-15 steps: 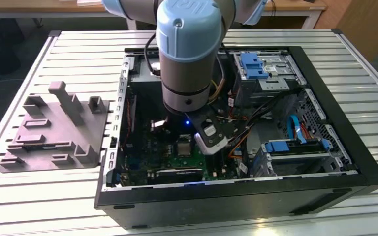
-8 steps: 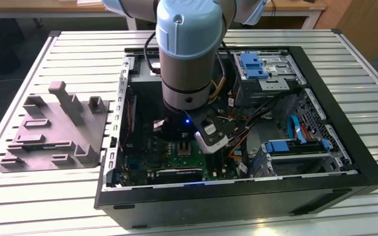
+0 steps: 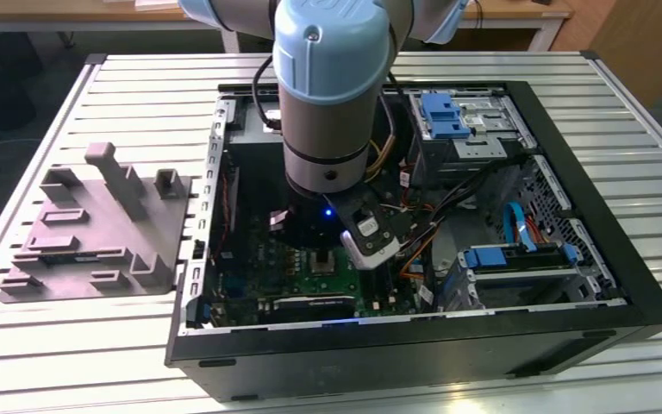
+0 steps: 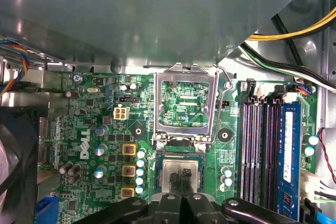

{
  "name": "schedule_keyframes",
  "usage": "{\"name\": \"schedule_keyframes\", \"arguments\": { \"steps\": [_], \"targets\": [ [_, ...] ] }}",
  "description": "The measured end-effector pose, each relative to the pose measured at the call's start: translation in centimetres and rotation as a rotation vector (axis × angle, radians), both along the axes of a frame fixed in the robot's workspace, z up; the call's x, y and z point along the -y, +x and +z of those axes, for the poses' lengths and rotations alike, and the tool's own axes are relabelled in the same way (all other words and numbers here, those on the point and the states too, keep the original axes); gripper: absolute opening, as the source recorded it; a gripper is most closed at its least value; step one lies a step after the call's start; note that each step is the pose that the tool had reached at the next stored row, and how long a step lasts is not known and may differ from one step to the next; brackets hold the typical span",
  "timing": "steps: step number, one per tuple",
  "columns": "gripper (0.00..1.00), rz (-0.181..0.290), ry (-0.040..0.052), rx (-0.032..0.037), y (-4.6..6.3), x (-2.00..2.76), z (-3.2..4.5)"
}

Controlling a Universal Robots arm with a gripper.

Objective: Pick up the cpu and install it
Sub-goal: 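Close the cpu cover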

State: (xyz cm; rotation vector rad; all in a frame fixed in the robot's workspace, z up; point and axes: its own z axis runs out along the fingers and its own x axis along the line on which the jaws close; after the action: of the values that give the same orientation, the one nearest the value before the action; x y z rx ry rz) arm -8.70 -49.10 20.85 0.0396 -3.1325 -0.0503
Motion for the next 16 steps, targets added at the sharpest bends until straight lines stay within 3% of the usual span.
{"name": "schedule_keyframes", "arguments": {
  "steps": [13, 16],
  "targets": [
    [0.11, 0.000, 0.0001, -0.0003, 0.00, 0.00, 0.01],
    [0.11, 0.000, -0.0001, -0.0003, 0.00, -0.02, 0.47]
  ]
}}
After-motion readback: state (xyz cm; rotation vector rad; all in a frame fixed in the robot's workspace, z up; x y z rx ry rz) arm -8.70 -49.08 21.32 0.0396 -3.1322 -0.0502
